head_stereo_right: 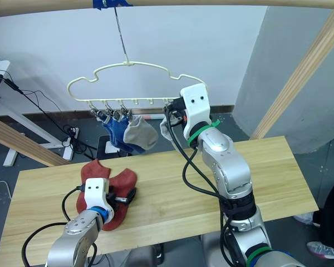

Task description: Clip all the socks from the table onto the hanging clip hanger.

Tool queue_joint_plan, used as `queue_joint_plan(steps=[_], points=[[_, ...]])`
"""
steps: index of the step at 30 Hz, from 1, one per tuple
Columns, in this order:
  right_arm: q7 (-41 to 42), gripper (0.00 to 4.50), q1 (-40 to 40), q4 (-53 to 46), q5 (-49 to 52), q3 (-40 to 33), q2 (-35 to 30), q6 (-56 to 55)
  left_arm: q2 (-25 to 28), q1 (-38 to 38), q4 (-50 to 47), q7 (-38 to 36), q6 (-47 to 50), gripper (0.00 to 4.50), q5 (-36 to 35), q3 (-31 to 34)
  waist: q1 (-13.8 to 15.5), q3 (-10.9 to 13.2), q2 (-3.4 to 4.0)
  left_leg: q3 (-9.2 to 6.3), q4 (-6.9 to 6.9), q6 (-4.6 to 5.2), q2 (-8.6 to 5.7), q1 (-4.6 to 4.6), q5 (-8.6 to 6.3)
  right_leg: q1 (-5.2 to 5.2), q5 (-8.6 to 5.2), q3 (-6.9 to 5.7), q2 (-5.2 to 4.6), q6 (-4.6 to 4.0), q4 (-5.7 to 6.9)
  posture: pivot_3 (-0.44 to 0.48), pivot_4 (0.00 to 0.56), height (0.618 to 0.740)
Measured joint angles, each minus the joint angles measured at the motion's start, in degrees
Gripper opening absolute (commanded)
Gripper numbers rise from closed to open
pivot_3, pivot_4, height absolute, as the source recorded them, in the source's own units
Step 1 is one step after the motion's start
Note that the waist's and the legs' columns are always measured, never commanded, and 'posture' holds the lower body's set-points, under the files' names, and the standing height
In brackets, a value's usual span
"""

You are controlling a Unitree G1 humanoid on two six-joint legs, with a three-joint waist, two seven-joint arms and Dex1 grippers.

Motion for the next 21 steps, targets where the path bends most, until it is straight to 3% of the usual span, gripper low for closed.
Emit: queue_joint_plan(steps=[4,9,16,21], points=[[0.00,0.11,0.00,0.00,0.32,0.00,0.10,0.21,0.60,0.03,0.67,0.08,0.08,2.96,1.37,-0.05,0.00,-0.20,0.03,0.00,0.00,0.00,-0.01,0.01,0.00,0.00,0.00,0.00,0.00,0.00,0.00,-0.229,0.265,0.735],[-0.01,0.11,0.00,0.00,0.68,-0.01,0.09,0.35,1.15,0.01,1.49,-0.03,-0.13,2.04,1.71,-0.05,-0.02,-0.37,0.05,0.02,0.00,0.00,0.00,0.02,0.00,0.00,0.00,0.02,0.00,0.00,0.00,-0.230,0.266,0.735],[-0.07,0.11,0.01,0.00,0.72,-0.01,0.09,0.43,1.51,0.44,2.05,-2.17,-1.54,1.11,1.61,-0.12,-0.02,-0.38,0.06,0.03,0.00,0.00,0.00,0.03,0.00,0.00,0.00,0.03,0.00,0.00,0.00,-0.237,0.266,0.735],[-0.15,0.11,0.01,0.00,0.72,-0.02,0.09,0.45,2.88,1.03,3.26,-8.15,-6.79,0.44,1.36,-2.80,-0.01,-0.38,0.06,0.05,-0.02,0.00,0.00,0.02,0.00,0.00,0.00,0.03,-0.01,0.00,-0.03,-0.238,0.264,0.735]])
